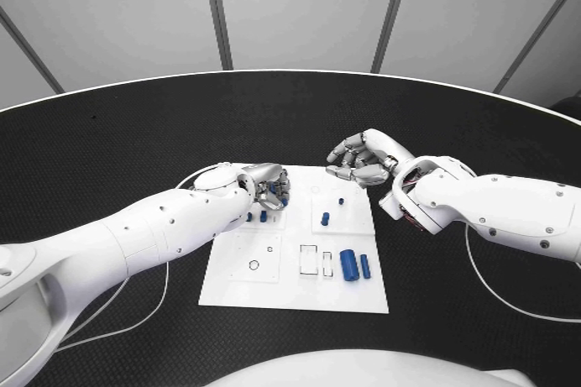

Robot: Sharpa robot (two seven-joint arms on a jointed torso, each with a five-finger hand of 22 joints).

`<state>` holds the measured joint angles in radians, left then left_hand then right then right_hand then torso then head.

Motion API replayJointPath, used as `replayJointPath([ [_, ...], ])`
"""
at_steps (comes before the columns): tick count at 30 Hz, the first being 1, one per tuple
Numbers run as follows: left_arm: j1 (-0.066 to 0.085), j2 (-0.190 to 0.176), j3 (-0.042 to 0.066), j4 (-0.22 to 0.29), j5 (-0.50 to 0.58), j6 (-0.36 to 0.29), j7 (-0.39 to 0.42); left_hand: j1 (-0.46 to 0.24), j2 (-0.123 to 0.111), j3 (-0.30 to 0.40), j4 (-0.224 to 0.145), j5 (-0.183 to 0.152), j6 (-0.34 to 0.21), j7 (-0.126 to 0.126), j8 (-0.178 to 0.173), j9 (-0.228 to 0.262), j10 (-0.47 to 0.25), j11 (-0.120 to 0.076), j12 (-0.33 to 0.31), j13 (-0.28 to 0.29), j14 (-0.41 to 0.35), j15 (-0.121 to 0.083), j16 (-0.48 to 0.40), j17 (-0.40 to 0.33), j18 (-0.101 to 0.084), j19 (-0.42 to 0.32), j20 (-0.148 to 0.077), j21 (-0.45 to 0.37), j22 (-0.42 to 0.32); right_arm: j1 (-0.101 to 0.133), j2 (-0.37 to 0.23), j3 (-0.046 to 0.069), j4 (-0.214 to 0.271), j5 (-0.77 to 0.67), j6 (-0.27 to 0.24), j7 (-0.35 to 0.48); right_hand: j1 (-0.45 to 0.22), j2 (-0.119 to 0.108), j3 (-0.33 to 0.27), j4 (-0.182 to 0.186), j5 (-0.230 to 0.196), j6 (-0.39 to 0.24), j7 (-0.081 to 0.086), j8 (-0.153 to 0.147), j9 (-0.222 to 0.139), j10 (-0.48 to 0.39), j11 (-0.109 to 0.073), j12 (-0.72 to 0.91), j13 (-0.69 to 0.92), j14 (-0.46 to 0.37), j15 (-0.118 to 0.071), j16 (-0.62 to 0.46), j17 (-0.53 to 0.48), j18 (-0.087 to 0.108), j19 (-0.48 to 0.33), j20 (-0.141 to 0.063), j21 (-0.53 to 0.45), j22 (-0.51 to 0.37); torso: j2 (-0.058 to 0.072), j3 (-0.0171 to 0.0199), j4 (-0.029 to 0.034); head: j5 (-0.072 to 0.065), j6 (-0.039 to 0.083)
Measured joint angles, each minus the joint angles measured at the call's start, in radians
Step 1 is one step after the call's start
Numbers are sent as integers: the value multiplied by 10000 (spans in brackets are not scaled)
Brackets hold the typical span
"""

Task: Assemble the parts on the task board

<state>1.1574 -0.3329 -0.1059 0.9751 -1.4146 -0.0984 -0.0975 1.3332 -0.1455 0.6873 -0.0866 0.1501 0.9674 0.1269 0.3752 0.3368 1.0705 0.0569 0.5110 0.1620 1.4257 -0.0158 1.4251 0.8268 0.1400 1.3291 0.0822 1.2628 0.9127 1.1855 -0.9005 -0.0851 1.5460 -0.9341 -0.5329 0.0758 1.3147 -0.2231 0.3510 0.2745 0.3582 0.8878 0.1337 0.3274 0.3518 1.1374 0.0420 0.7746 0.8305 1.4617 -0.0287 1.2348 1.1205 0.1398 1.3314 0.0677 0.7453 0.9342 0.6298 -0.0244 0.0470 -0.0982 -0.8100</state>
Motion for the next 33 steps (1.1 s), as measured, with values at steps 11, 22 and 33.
replayJointPath([
  [11, 27, -241, 3, 306, 229, 79, -133, -64, -64, 1, -1, 1, 20, 20, -4, 22, 36, -36, -11, 38, 0, 0, 0, -76, 0, 0, 0, 0, -1, 0, 1, 0, -16, 0, 4, 6, 0, 0, 0, 0, 0, 0, 0, 0, 0, 0, 0, 0, 0, 0, 0, 0, -1, 0, -1, 1, 0, 0, 8, 0, -6, 48, 60],
  [22, 109, -438, 8, 497, 274, 46, -243, -102, -101, 1, -1, 1, 33, 33, -5, 24, 35, -35, -38, 30, 0, 0, 0, -114, 0, 0, 0, 0, -2, -1, -8, 0, -17, 0, -1, 9, 0, 0, 0, 0, 0, 0, 0, 0, 0, 0, 0, 0, 0, 0, 0, 0, -3, 0, -1, 1, 0, 0, 19, 11, -7, 64, 98],
  [33, 264, -661, 24, 743, 276, -22, -365, -102, -102, 0, -2, 1, 33, 34, -42, 37, 35, -35, -38, 40, 0, 1, 0, -136, 0, -1, 1, 0, 11, -1, -13, 0, -26, 0, -3, 13, 0, 0, 30, -30, 0, 36, -36, 0, -1, 0, 0, -1, -11, 0, 0, 0, -4, 1, -1, 1, 0, -17, 21, 11, -7, 90, 127],
])
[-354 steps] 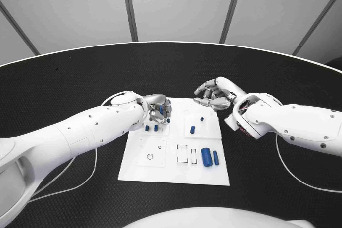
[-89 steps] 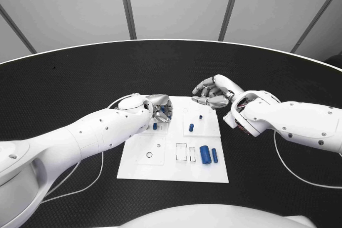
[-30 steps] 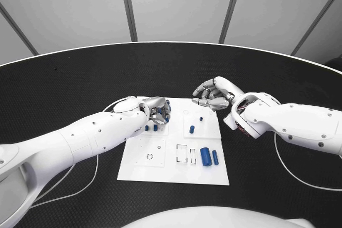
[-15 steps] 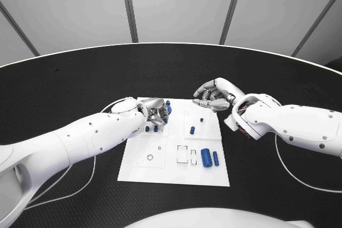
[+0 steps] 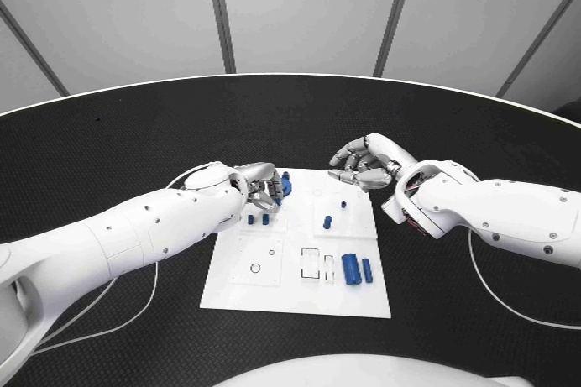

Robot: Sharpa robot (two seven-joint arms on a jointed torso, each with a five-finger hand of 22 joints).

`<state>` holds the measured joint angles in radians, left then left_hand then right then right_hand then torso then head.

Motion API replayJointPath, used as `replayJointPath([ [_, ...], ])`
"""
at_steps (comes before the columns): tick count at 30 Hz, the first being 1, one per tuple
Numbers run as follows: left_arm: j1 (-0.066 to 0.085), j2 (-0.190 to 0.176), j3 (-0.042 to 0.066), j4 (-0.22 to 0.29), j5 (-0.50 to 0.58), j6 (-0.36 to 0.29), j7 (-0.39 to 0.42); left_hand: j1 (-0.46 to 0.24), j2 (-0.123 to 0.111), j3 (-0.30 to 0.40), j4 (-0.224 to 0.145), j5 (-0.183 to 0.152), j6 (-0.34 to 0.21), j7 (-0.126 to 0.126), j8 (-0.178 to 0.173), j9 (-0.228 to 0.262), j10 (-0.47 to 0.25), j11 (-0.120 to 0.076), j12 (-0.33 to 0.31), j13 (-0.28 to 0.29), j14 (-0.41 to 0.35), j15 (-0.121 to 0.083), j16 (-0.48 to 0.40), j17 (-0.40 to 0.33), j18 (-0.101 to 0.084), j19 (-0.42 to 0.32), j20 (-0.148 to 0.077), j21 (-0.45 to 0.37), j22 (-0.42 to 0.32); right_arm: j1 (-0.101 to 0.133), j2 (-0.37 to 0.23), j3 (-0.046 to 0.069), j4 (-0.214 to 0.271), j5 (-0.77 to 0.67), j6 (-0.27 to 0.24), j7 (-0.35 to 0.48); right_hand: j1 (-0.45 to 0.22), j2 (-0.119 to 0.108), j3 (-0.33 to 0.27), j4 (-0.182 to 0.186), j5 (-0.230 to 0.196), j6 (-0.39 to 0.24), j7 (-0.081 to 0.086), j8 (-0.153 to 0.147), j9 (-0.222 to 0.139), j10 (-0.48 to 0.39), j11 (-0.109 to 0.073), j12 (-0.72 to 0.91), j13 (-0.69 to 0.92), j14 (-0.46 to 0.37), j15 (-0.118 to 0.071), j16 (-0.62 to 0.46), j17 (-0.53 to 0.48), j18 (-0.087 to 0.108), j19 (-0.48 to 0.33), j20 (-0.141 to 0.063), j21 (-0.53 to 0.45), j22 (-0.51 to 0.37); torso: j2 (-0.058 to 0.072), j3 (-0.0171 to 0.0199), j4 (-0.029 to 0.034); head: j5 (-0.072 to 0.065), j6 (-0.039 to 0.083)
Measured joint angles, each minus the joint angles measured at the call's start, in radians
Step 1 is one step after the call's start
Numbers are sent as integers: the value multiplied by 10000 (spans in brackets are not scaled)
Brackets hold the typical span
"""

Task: Assemble the parts on the task board

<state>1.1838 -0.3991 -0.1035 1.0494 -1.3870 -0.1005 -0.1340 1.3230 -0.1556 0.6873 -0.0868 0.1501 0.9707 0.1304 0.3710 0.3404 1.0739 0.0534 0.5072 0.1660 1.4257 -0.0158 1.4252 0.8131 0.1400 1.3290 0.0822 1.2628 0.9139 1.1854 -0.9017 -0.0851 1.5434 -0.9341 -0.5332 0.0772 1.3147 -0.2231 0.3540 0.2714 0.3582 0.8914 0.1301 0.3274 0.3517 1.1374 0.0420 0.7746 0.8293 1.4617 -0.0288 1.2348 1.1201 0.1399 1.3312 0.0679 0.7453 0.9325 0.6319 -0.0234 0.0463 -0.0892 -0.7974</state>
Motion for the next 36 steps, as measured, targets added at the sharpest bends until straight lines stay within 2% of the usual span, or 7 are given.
replayJointPath([
  [5, 127, -163, 28, 186, 0, -9, -78, 0, 0, 0, 0, 0, 0, 0, 0, 0, 0, 0, 0, -1, 0, 0, 0, -10, 1, 0, 0, 0, 0, 0, 4, 0, -15, 0, 3, 3, 0, 0, 0, 0, 0, 0, 0, 0, 0, 0, 0, 0, 0, 0, 0, 0, 0, 0, 0, 0, 0, 0, -5, -4, 7, 20, 17],
  [10, 227, -367, 166, 357, 2, 38, -178, -36, -35, -30, 29, 0, 36, -36, 0, 0, 0, 0, 0, -1, 0, 0, 0, -14, 0, 0, 0, 0, 0, 0, 7, 0, -35, 0, 7, 4, 0, 0, -1, 0, 0, 0, 0, 0, 0, 0, 0, 0, 0, 0, 0, 0, -1, 0, 0, 0, 0, 0, -11, -4, 8, 40, 36],
  [14, 265, -536, 206, 442, 4, 71, -238, -35, -35, -30, 29, 0, 36, -36, 0, 2, 0, 0, 0, 8, 0, 0, 0, -43, 1, 0, 0, 0, 0, -1, 10, 0, -49, 0, 11, 5, 0, 0, -1, 1, 0, 0, 0, 0, 0, 0, 0, 0, 1, 0, 0, 0, -1, -1, 0, 0, 0, 1, -14, -4, 8, 54, 38],
  [22, 288, -828, 230, 548, 56, 171, -327, -35, -35, -30, 28, 0, 35, -37, -1, 14, 0, 0, 0, 7, 0, 0, 0, -74, 0, 0, 0, 0, -2, -1, 21, -1, -70, 0, 22, 12, 0, 0, -1, 1, 0, 0, 0, 0, 0, 0, 0, 0, 1, 0, 0, 0, -2, -1, 0, 0, 0, 1, -12, -10, 7, 81, 47],
  [36, 281, -926, 232, 516, 71, 330, -368, -78, -78, -30, 28, 0, 34, -37, -1, 14, 0, 0, 0, 6, 0, 0, 0, -107, 1, 0, 0, 0, -2, -2, 32, -1, -80, 0, 35, 20, 0, 0, 27, 30, 38, -1, 0, 0, 0, 0, 0, 0, -12, 0, 0, 0, -3, 0, -1, 0, -58, -17, 7, 1, -1, 160, 39],
])
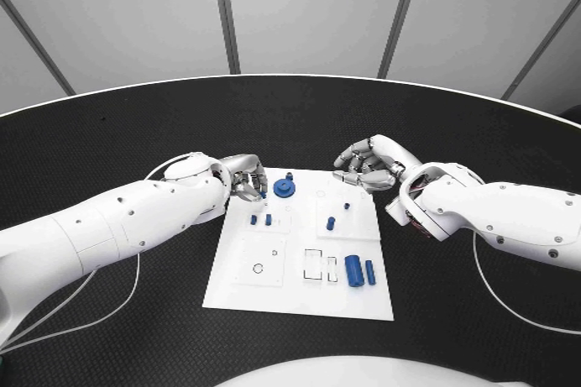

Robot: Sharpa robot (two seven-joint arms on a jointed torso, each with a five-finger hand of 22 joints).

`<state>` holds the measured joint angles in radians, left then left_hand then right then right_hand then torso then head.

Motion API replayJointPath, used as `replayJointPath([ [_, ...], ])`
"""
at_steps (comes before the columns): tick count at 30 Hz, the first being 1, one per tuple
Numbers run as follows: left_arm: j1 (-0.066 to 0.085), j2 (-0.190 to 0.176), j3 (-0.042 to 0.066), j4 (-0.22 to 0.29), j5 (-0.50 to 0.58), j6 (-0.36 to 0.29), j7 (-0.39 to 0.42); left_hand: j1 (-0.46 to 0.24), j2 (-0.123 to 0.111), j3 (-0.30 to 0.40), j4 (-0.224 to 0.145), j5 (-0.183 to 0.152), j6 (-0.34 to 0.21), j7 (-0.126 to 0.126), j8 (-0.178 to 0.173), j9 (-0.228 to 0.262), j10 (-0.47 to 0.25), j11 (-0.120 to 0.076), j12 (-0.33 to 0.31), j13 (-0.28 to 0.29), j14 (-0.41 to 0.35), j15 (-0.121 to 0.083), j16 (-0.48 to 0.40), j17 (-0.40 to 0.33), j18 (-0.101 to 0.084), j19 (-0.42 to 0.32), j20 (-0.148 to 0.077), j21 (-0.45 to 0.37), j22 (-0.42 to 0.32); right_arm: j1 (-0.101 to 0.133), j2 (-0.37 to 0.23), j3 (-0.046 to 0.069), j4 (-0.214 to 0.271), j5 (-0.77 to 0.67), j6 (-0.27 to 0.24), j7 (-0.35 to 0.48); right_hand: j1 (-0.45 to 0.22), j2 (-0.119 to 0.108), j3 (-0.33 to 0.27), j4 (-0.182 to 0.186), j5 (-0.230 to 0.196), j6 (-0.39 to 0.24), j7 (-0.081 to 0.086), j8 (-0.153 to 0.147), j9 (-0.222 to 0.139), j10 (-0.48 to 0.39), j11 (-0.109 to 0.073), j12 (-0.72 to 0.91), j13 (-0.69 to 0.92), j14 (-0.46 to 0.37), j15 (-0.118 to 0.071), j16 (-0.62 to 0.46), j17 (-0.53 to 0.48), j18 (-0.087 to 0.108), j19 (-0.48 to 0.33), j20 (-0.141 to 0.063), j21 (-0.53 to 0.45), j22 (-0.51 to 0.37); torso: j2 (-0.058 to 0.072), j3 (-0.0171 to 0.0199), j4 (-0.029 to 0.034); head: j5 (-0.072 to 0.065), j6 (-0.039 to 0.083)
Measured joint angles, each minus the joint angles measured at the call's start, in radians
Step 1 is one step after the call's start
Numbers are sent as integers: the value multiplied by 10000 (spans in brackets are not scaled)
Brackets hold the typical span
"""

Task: Assemble the parts on the task board

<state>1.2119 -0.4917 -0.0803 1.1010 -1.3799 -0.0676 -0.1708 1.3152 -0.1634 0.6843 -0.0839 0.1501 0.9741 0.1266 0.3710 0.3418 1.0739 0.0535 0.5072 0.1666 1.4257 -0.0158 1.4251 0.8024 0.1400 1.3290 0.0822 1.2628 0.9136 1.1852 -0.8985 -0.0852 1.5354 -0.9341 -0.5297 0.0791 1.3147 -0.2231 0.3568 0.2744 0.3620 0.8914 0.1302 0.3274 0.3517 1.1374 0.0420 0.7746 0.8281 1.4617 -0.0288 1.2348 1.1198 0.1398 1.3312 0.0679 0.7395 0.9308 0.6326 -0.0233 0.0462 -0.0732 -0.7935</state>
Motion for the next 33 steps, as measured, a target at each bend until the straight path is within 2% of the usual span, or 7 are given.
replayJointPath([
  [14, -53, 174, -2, -189, -1, 54, 41, 0, 0, 0, -1, 0, -1, -1, 0, 8, 37, -37, 0, 7, 0, 0, 0, 1, 0, 0, 0, 0, -1, 0, -12, 0, 10, 0, 3, 3, 0, 0, -1, 0, 0, 0, 0, 0, 0, 0, 0, 0, 1, 0, 0, 0, -1, 0, 0, 0, 0, 1, 6, 12, -11, 22, -10],
  [33, -87, 229, -4, -272, -1, 233, 23, 0, 0, 0, -1, 0, -1, -1, -59, 9, 36, -36, 0, 6, 0, 0, 0, -26, 0, 0, 0, 0, -19, 0, -5, 0, -2, 0, 10, 8, 0, 0, -1, 0, 0, 0, 0, 0, 0, 0, 0, 0, 2, 0, 0, 0, -1, 0, 0, 0, 0, 2, 5, -3, -6, 40, -46],
])
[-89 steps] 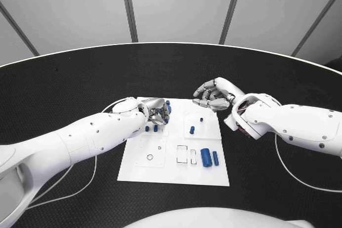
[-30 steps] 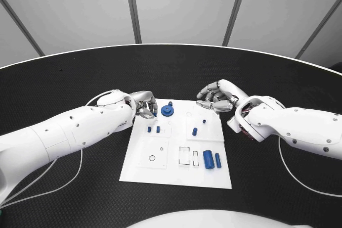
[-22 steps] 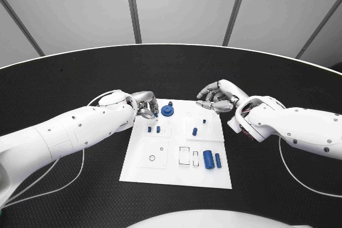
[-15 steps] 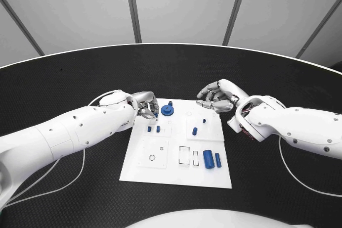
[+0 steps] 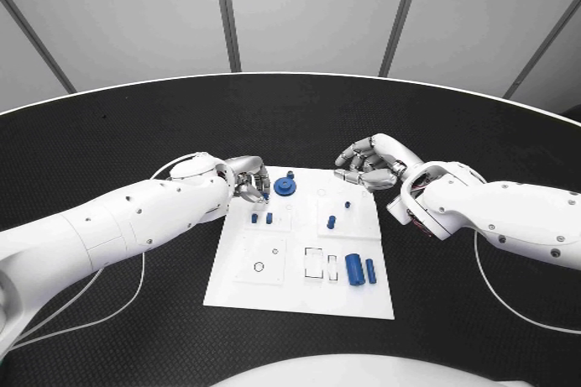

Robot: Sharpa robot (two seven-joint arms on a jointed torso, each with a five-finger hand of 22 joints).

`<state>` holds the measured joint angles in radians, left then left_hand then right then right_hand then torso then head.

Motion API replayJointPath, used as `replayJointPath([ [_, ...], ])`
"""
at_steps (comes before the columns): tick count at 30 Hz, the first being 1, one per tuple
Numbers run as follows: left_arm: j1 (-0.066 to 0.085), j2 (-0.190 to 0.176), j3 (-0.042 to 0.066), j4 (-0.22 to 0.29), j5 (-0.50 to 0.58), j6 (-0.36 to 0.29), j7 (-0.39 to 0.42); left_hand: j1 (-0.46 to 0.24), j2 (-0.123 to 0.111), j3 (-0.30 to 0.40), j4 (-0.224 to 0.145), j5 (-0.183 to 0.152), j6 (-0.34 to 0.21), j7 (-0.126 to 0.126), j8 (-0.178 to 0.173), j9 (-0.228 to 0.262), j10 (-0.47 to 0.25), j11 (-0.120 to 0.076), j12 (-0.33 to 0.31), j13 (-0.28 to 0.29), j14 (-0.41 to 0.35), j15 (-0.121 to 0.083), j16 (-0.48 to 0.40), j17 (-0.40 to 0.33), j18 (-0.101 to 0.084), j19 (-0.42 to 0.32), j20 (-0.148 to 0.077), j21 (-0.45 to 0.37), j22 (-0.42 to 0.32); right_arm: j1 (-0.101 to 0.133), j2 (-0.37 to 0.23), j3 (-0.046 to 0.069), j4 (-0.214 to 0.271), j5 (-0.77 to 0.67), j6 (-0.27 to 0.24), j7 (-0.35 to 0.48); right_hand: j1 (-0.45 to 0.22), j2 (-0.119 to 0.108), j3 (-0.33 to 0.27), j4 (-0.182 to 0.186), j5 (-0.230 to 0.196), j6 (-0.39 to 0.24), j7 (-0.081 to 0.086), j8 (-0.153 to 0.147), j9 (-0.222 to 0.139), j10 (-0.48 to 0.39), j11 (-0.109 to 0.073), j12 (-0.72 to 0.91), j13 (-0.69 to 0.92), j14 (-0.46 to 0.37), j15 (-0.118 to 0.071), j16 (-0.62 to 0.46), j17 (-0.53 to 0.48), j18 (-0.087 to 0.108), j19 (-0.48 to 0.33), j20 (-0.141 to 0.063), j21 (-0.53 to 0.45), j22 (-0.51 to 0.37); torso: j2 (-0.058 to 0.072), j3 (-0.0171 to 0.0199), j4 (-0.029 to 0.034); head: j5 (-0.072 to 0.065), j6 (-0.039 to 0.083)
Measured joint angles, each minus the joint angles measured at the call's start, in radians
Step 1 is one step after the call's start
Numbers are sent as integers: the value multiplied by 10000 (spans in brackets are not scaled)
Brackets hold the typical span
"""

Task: Assemble the parts on the task board

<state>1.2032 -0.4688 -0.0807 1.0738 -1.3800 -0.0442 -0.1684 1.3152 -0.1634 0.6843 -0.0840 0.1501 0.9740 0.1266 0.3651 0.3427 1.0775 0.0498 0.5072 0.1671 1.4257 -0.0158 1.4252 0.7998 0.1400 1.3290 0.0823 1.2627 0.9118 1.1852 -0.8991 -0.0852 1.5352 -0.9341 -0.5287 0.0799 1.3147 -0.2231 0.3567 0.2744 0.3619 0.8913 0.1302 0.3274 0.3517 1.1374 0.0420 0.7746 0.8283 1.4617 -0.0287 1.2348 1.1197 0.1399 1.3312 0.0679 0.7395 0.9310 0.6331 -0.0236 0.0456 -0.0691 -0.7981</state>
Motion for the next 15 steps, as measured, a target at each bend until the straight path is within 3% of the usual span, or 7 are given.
replayJointPath([
  [15, -16, 2, -1, -44, 0, 134, -31, 0, 0, 0, 0, 0, 0, 0, -1, 5, -1, 0, 0, -1, 0, 0, 0, -38, 0, 0, 0, 0, -12, 0, -13, 0, 7, 0, -2, -3, 0, 0, 0, 0, 0, 0, 0, 0, 0, 0, 0, 0, 0, 0, 0, 0, 7, 0, 0, 0, 0, 0, -1, 2, 0, 10, -25],
])
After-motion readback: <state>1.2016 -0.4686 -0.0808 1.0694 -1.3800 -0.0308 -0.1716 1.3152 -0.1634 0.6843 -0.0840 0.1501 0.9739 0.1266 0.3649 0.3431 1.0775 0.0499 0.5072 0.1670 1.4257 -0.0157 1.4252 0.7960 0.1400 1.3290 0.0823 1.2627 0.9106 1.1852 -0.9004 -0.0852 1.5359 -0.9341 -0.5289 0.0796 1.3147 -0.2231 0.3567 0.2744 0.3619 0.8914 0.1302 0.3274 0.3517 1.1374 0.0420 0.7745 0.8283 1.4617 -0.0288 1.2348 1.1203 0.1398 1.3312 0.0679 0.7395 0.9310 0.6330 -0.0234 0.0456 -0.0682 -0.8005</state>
